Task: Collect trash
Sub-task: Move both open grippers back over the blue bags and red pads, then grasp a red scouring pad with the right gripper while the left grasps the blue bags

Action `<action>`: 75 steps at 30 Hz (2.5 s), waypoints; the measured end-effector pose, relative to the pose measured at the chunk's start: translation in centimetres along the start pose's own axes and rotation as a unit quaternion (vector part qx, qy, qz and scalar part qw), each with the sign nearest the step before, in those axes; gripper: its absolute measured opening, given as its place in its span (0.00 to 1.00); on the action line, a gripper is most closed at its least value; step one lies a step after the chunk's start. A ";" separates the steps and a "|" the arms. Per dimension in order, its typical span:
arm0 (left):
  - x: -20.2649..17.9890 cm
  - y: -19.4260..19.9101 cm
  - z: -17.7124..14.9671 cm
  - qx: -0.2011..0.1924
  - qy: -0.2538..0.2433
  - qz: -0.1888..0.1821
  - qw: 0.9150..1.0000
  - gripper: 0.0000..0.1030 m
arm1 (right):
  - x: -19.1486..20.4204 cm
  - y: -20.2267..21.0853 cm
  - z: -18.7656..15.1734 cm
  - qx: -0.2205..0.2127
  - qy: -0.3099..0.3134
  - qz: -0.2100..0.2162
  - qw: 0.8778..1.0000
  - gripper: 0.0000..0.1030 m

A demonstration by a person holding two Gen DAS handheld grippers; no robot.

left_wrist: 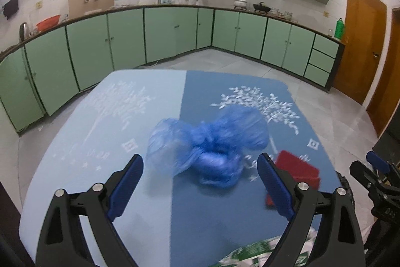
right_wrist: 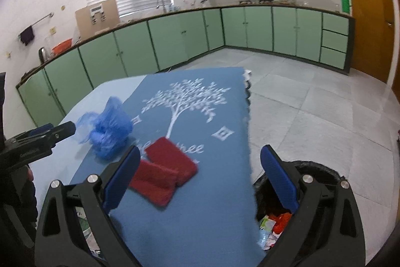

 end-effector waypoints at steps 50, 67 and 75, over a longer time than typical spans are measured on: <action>6.2 -1.6 -2.7 0.029 0.029 0.038 0.998 0.88 | 6.7 -6.7 -3.6 0.122 0.022 -0.001 0.992 0.89; 6.2 -2.0 -2.9 0.035 0.035 0.027 0.998 0.88 | 5.4 -5.6 -3.6 0.115 0.021 -0.024 0.993 0.58; 5.0 -2.1 -3.2 0.040 0.026 0.021 0.999 0.88 | 4.6 -4.4 -3.9 0.111 0.018 -0.003 0.994 0.38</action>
Point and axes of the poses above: each gripper's, at about its wrist camera, not at the fingertips, and y roughly against the way its jaws point, x to its left, z to its top, the point moved 9 cm from there along -y, roughly the way its jaws point, and after that the axes turned 6 degrees about y, right-handed, at the moved point
